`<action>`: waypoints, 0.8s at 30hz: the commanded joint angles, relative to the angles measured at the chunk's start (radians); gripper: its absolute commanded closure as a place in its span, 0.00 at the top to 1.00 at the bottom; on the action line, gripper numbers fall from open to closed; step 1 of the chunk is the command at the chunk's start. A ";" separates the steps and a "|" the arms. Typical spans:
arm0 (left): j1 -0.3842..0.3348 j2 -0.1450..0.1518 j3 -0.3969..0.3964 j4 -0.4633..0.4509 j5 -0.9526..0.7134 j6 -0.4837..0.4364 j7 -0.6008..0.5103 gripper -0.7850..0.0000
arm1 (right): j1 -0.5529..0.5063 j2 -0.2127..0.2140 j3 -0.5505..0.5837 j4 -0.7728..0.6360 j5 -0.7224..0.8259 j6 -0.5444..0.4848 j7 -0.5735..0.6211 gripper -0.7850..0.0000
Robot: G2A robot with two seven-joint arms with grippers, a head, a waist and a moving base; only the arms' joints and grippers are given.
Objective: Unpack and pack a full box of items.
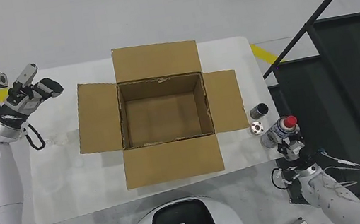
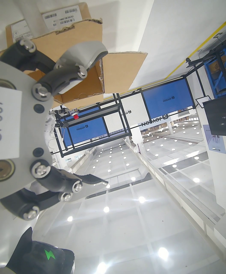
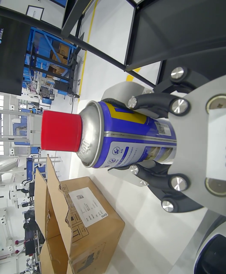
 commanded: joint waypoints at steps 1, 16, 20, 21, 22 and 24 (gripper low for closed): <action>0.000 0.000 0.000 0.000 0.000 0.000 0.000 1.00 | 0.015 -0.007 -0.005 0.022 0.004 0.001 0.004 0.00; 0.000 0.000 0.000 0.000 0.000 0.000 0.000 1.00 | 0.100 -0.048 -0.025 0.161 0.016 -0.008 0.029 1.00; 0.000 0.000 0.000 0.000 0.000 0.000 0.000 1.00 | 0.098 -0.047 -0.021 0.195 0.008 -0.028 0.015 1.00; 0.000 0.000 0.000 0.000 0.000 0.000 0.000 1.00 | 0.095 -0.045 -0.015 0.203 0.015 -0.038 0.010 1.00; 0.000 0.000 0.000 0.000 0.000 0.000 0.000 1.00 | 0.092 -0.043 -0.010 0.210 0.020 -0.051 0.006 1.00; 0.000 0.000 0.000 0.000 0.000 0.000 0.000 1.00 | 0.081 -0.036 0.000 0.222 0.018 -0.064 -0.012 1.00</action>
